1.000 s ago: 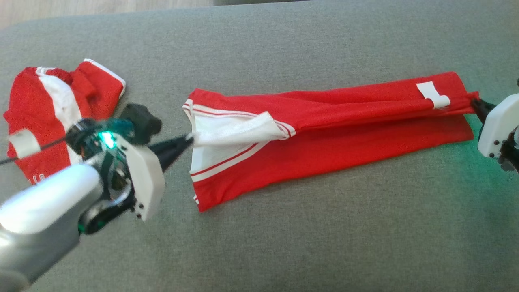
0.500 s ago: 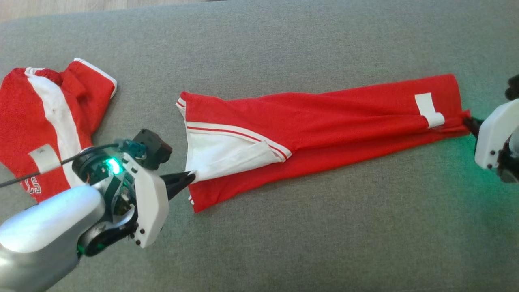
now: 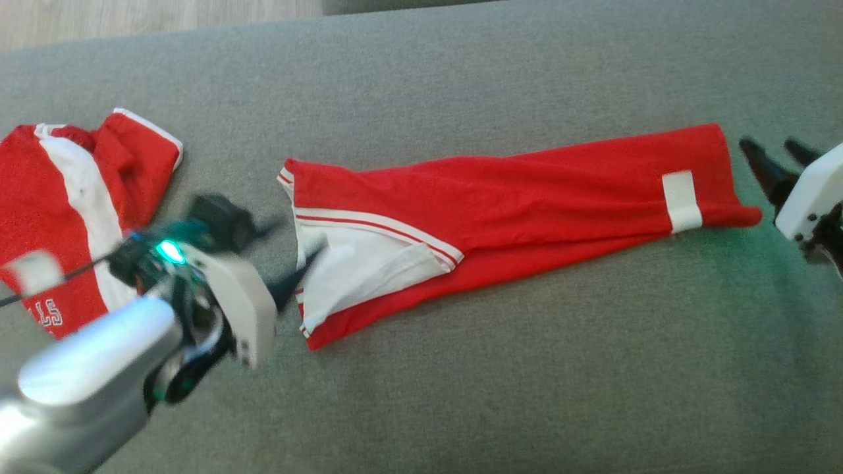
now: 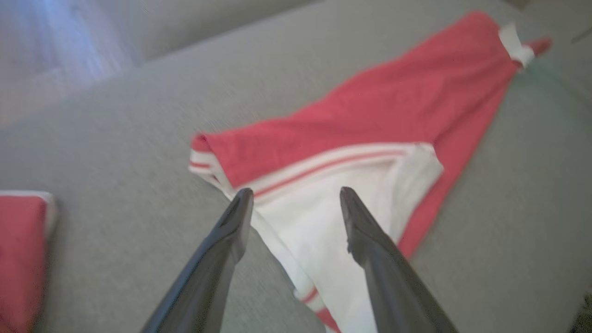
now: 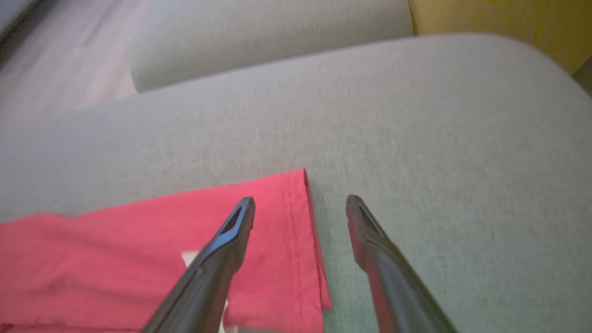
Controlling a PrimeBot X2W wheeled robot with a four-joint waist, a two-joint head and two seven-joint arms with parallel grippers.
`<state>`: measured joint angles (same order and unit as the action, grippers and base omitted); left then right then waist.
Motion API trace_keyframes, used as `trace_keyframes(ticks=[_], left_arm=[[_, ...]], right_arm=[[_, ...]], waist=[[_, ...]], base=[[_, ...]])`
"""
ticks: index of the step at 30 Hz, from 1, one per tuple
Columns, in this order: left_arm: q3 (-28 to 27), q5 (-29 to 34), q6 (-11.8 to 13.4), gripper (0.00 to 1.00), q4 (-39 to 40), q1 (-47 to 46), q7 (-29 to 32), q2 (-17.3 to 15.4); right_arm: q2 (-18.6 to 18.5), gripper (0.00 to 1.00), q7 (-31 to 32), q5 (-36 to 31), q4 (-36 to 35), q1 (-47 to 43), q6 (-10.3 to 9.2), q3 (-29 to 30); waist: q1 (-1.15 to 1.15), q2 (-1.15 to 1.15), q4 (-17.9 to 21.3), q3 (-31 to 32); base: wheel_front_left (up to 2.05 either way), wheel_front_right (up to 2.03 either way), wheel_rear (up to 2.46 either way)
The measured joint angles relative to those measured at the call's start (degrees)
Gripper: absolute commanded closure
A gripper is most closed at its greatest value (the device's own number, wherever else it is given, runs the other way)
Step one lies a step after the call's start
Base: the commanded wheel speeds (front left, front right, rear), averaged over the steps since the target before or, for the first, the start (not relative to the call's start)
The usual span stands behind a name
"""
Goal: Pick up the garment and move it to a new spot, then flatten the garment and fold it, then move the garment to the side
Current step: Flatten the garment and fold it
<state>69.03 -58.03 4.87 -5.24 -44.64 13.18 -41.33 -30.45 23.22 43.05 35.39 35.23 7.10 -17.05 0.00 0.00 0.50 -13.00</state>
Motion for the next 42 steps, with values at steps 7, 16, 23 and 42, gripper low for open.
trace_keyframes(ticks=[7, 16, 23, 42], left_arm=[[-11.3, -1.4, 8.7, 0.00, -2.3, 3.0, -20.9, 3.1], [-25.7, 2.6, 13.9, 0.00, -2.1, 14.2, -27.5, 9.3], [-37.2, 12.5, 12.2, 0.00, -0.4, 26.0, -27.8, 17.0], [-50.3, 28.5, -2.0, 0.00, -7.3, 34.4, -27.8, 29.0]], right_arm=[[5.0, 0.00, -18.0, -3.3, -6.5, -2.0, 0.00, 6.1], [13.1, 0.00, -30.4, -13.7, -13.9, -10.0, 0.00, 9.8], [18.8, 0.00, -35.0, -19.9, -15.9, -16.3, 0.00, 11.5], [23.6, 0.00, -34.3, -27.6, -14.4, -20.9, 0.00, 17.5]], waist=[[0.00, 0.00, 0.9, 2.3], [-0.01, 0.00, 1.7, 4.8], [0.00, 0.00, 2.0, 5.9], [0.00, 0.00, 0.7, 4.1]], base=[[0.00, 0.00, 0.00], [0.00, 0.00, 0.00], [0.00, 0.00, 0.00], [0.00, 0.00, 0.00]])
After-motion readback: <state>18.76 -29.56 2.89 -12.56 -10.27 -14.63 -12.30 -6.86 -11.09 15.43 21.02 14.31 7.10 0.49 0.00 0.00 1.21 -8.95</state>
